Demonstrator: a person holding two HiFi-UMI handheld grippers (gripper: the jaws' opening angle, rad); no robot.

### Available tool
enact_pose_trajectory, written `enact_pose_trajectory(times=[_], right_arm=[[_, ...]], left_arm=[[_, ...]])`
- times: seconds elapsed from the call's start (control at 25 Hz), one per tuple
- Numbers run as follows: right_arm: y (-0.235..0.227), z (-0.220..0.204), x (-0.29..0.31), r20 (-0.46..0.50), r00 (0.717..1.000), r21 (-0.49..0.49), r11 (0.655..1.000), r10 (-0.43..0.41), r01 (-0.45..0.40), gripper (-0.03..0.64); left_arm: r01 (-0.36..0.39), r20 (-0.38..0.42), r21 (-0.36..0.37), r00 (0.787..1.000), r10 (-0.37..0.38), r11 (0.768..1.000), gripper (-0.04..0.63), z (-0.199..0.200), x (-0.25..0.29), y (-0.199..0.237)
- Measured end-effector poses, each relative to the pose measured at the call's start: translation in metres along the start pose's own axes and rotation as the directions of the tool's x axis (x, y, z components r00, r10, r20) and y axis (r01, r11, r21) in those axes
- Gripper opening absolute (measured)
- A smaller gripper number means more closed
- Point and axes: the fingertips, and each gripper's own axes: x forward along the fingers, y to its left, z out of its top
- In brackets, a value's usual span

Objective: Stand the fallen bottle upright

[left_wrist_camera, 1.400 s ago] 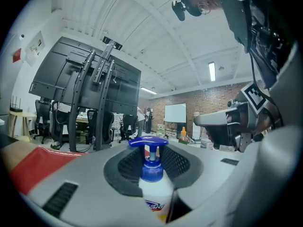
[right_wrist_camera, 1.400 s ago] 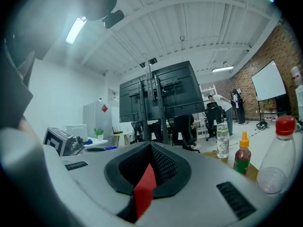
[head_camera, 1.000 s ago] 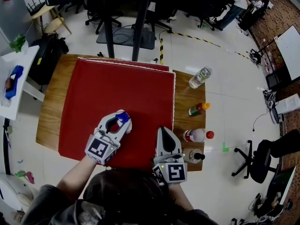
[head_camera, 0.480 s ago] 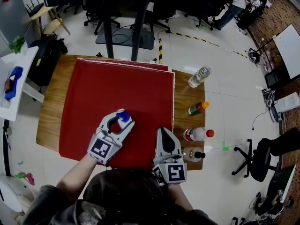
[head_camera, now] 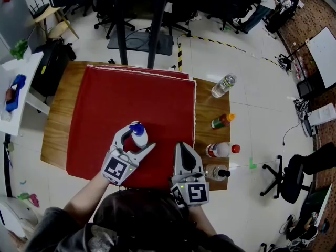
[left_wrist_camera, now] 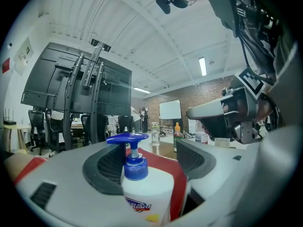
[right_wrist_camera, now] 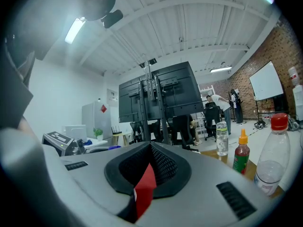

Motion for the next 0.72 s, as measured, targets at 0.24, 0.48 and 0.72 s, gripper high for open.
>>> enact_pose_trajectory(times=[0.24,0.48,0.72], right_arm=[[-0.0014,0.0,-0.0024,0.004,1.0,0.0,1.0,0.003,-0.003,0.013],[-0.0016,0.0007,-0.0033,0.003,1.0,-0.001,1.0,0.003,-0.003,0.013],[-0.0009,-0.0008,-0.0057,0.002,1.0,0.001,1.0,0.004,-0.004,0.014]], left_arm=[[-0.004,-0.005,0.03,1.0,0.004,1.0,0.396,-0.0021,0.0005,-0.0067],[-0.059,-0.019,0.075,0.998,0.061,0.995,0.403,-0.0055,-0.0009,-0.0036],[-0.088,-0.002,0.039,0.996,0.088,0.995,0.403,-0.0048,-0.0038,0.0021]])
